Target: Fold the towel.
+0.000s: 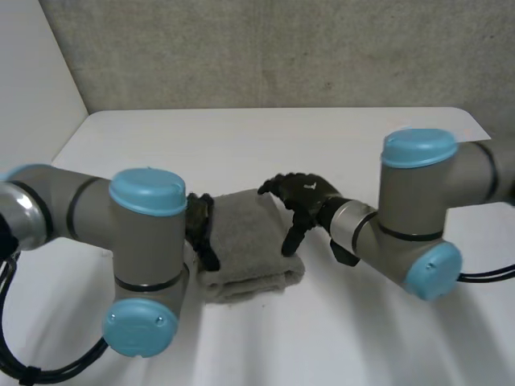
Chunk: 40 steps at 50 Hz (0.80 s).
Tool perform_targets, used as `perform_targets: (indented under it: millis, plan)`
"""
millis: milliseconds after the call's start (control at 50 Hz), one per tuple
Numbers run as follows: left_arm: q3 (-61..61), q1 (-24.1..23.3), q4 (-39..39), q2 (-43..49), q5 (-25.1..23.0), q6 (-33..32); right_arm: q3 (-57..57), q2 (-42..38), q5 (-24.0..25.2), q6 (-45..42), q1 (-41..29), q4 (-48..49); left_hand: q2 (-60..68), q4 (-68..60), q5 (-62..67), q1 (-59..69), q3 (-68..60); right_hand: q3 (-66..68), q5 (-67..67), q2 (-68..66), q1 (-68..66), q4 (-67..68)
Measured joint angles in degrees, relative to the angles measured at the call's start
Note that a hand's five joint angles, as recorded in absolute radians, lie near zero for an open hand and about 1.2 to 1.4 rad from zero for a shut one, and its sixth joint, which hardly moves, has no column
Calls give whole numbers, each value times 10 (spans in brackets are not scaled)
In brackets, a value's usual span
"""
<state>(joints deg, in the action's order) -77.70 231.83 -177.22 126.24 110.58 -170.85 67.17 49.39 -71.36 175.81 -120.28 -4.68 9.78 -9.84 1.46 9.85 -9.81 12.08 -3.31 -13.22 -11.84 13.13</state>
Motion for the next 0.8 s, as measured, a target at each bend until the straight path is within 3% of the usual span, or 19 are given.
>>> perform_targets:
  millis: [140,280,460,560,580,700,800]
  plan:
    - [-8,0,3,13,2,-4,-28,-48,-7,-78,-5,-3,-1,1,0,0,0,0,1,0,0,0]
    - [-11,-3,3,5,-2,-6,-32,-42,-18,-130,-12,0,-1,1,0,0,0,0,5,0,0,0]
    - [14,2,24,-80,-10,-6,-30,89,-75,-121,0,6,-1,1,0,0,0,0,6,0,0,0]
    - [38,40,53,-164,-39,-5,-29,160,-121,-93,28,6,-1,1,0,0,0,0,6,0,0,0]
    - [52,68,68,-201,-65,-4,-28,209,-151,-72,53,3,-1,1,0,0,0,0,6,0,0,0]
    - [96,139,133,-266,-144,1,-22,272,-175,-52,89,-28,-1,1,0,0,0,0,6,0,0,0]
    - [116,176,205,-290,-171,3,-2,302,-176,-44,104,-74,-1,1,0,0,0,0,6,0,0,0]
